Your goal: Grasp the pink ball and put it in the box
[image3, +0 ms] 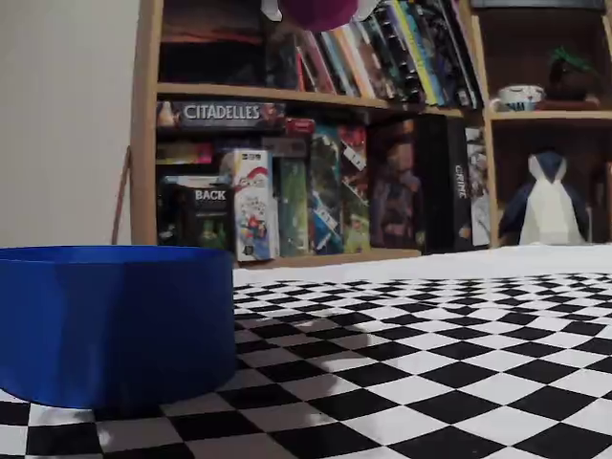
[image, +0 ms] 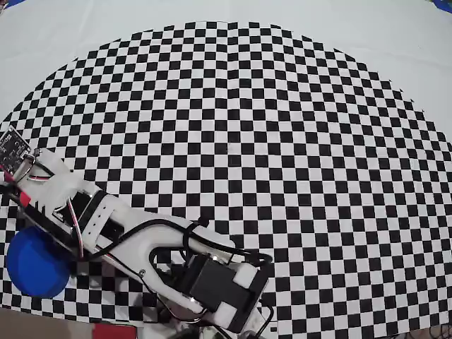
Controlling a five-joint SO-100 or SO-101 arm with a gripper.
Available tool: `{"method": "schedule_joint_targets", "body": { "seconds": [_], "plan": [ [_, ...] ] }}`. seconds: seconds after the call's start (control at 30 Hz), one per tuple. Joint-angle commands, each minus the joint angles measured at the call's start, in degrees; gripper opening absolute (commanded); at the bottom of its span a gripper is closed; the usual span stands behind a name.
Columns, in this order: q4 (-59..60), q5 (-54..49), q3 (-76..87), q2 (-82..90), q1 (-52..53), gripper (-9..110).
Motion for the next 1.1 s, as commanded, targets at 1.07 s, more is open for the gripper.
{"method": "schedule_joint_targets", "body": {
  "seconds": [1.07],
  "plan": [
    [-3.5, -0.2, 9.4, 7.4, -9.7, 0]
  ]
}}
